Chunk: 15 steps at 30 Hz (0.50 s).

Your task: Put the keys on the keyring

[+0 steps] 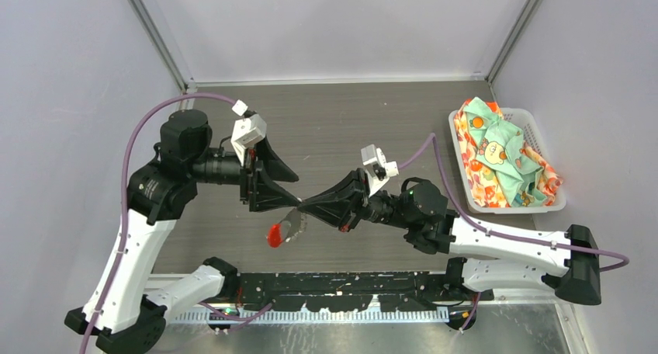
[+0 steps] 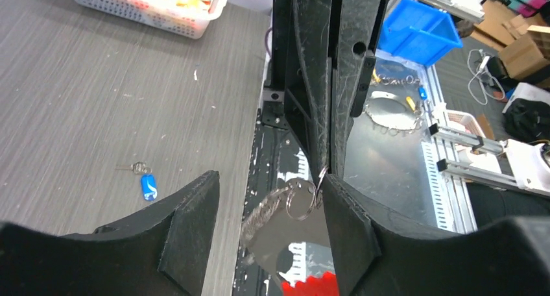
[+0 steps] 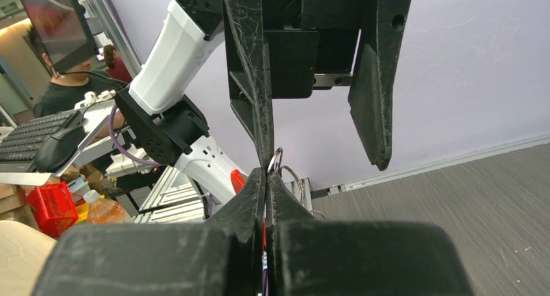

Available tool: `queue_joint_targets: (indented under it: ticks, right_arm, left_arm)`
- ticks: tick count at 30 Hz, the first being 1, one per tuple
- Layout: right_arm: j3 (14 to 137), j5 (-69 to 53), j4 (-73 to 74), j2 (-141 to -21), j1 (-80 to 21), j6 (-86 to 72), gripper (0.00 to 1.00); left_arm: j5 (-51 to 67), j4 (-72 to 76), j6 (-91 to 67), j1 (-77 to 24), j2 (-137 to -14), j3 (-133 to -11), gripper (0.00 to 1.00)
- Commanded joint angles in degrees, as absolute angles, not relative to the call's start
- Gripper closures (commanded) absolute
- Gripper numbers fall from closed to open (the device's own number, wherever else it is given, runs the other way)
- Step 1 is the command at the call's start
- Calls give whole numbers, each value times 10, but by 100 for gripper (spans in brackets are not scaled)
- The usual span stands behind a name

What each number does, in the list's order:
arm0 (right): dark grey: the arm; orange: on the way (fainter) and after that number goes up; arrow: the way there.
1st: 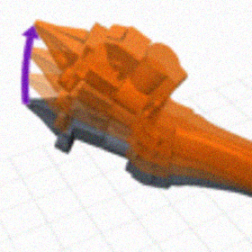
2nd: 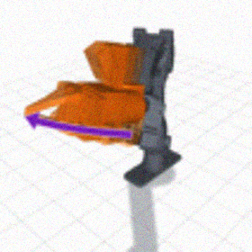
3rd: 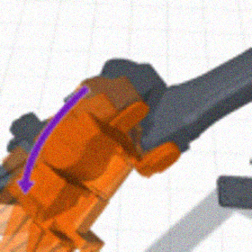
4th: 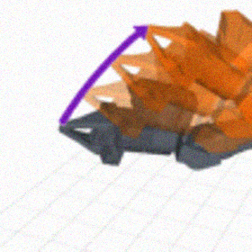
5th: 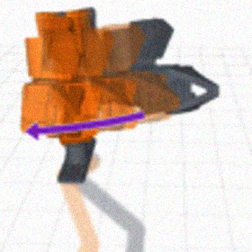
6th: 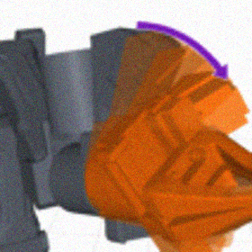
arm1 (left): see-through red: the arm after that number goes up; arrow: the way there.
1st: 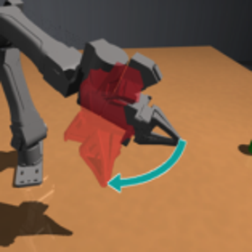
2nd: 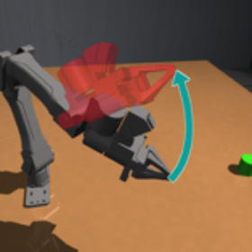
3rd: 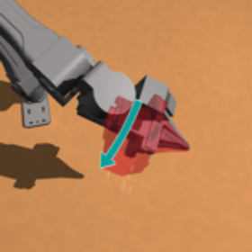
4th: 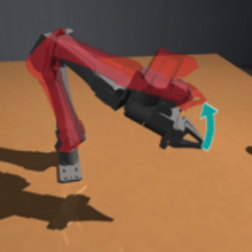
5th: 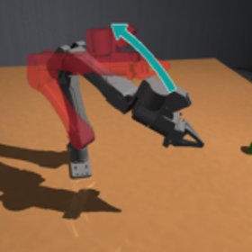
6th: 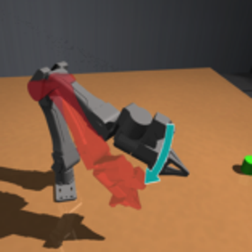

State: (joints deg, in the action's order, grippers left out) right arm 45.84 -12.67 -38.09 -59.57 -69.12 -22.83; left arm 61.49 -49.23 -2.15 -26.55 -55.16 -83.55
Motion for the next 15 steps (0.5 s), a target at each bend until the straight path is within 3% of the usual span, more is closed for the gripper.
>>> queue_joint_targets:
  ticks: [1, 11, 15]
  right_arm:
    - [459, -77, -404, -568, -683, -215, 99]
    - [454, -91, -376, -544, -683, -194, 99]
    - [460, -113, -373, -547, -682, -193, 99]
  left_arm:
    - [616, -568, 34, -273, -530, -859, 39]
    - [602, -592, 46, -273, -517, -887, 33]
    - [620, -581, 45, -273, -520, -865, 45]
